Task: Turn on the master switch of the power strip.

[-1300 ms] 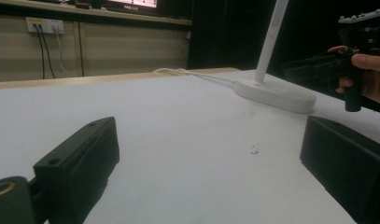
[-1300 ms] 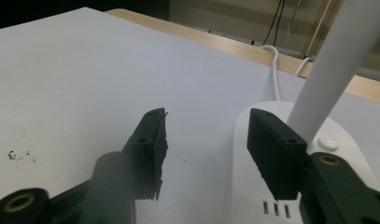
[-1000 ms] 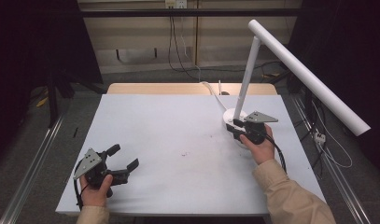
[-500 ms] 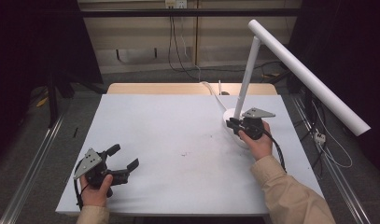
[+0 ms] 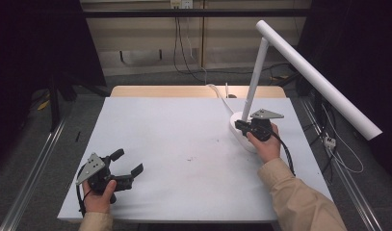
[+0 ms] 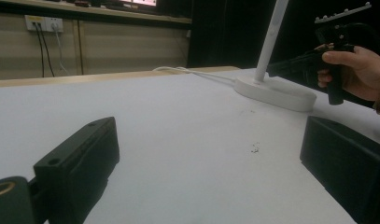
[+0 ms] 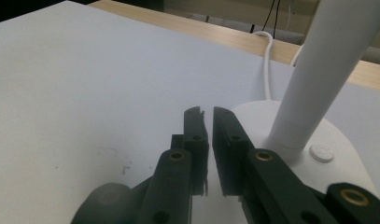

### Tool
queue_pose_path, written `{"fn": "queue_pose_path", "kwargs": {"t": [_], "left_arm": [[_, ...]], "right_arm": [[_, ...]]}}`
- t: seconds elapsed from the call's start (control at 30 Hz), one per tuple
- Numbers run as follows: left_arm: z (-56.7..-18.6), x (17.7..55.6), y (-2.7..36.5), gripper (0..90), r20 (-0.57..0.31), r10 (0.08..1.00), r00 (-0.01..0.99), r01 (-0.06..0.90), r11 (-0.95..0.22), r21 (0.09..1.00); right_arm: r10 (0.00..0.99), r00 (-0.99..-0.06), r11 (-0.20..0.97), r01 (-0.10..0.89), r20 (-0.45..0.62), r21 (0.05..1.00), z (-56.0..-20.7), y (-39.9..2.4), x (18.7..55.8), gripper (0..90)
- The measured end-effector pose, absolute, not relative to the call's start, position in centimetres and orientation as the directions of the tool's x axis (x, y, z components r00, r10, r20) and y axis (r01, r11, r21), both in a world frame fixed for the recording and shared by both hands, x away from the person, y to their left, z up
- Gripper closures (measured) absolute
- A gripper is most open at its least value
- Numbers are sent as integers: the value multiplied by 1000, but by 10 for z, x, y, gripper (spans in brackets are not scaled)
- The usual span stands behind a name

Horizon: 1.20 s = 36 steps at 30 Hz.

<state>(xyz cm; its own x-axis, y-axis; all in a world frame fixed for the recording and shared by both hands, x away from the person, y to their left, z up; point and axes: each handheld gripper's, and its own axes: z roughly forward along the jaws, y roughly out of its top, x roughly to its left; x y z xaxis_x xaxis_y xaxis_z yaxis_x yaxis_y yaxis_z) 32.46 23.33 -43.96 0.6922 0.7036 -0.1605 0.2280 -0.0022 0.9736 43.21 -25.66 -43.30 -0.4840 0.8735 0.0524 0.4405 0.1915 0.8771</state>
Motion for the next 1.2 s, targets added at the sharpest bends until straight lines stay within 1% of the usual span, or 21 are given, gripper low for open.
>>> {"fn": "queue_pose_path", "kwargs": {"t": [0.4,0.6,1.03,1.2], "left_arm": [[-440,325,233,43,-161,705,691,229,-2,974],[-440,325,232,43,-163,705,691,229,1,973],[-440,326,233,43,-161,705,691,231,-4,973],[-441,326,232,43,-162,703,692,231,-3,973]], "right_arm": [[883,-465,181,459,62,870,-434,-258,438,900],[893,-447,176,464,58,868,-437,-259,441,900],[900,-436,224,478,8,849,-440,-255,454,900],[904,-427,229,492,4,840,-444,-253,457,900]]}}
